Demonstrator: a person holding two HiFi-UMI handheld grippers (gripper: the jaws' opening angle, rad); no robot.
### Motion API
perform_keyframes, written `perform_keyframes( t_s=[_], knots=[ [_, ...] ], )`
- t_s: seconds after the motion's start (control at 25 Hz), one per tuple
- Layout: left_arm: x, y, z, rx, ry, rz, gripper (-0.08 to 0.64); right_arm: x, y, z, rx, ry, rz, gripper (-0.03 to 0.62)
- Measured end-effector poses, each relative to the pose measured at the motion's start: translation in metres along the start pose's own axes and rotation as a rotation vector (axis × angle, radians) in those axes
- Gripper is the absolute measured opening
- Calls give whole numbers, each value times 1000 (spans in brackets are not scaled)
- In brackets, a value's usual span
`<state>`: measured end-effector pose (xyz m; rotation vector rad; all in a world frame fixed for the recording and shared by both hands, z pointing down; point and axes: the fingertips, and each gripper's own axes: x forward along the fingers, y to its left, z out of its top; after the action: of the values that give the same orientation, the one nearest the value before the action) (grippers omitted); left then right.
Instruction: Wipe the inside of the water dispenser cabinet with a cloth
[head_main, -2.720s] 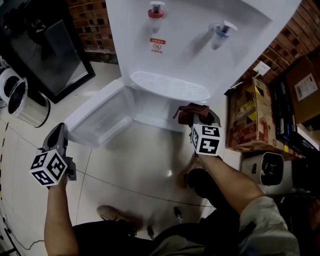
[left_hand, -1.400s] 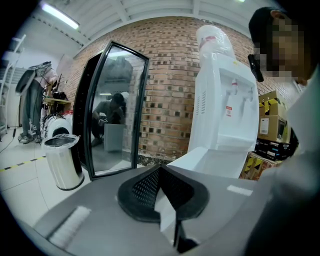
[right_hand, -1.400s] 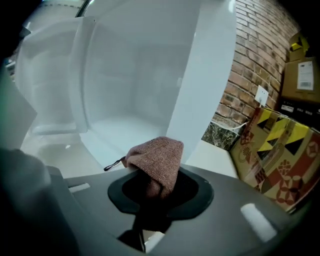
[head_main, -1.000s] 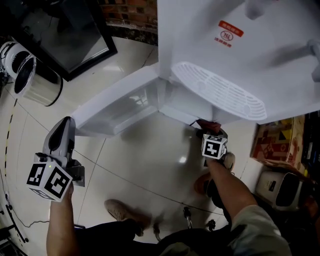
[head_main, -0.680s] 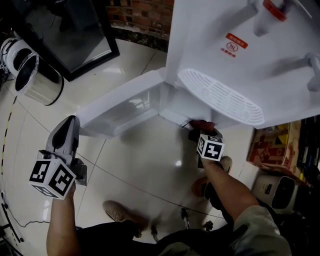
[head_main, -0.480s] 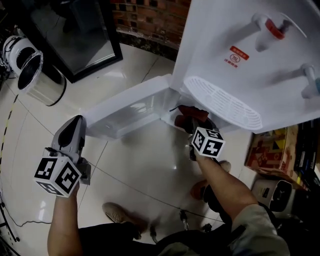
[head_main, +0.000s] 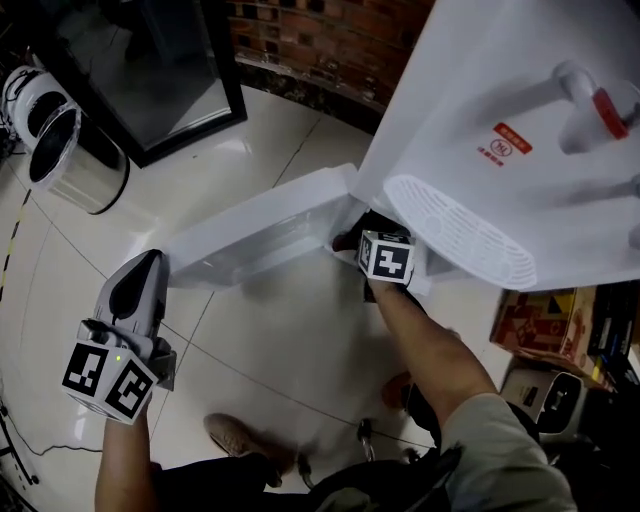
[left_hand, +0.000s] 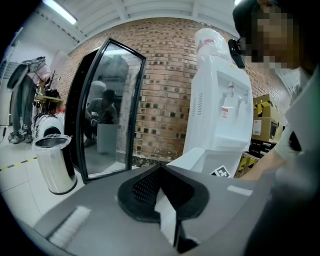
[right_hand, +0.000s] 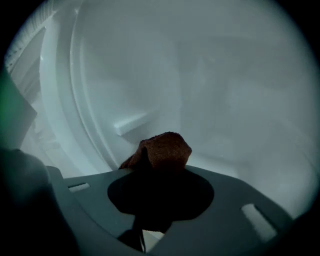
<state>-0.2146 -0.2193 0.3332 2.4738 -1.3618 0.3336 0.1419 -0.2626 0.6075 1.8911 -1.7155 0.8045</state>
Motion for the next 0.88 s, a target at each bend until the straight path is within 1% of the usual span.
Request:
perform_keyframes(
  t_s=[0.2, 0.36, 0.48, 0.56, 0.64, 0.72, 0.88],
  knots=[
    [5, 4, 1, -4, 8, 4, 14, 32, 5, -25, -122, 96, -7, 104],
    [8, 7, 3, -4, 9, 4, 14, 39, 5, -23, -207, 87, -51, 97],
    [9, 8, 2, -3, 9, 6, 14, 40, 4, -23, -267, 104, -80, 97],
    [10, 7, 3, 1, 11, 4, 15, 37, -1, -24, -290, 122, -110, 98],
    [10, 7, 3, 1, 11, 2, 15, 33, -12, -27, -289, 141, -152, 98],
    [9, 7, 2, 0, 11, 2, 15, 29, -27, -32, -265, 160, -197, 98],
    [6, 6, 1, -4, 14, 13, 15, 13, -62, -44, -153, 189, -285, 98]
  ],
)
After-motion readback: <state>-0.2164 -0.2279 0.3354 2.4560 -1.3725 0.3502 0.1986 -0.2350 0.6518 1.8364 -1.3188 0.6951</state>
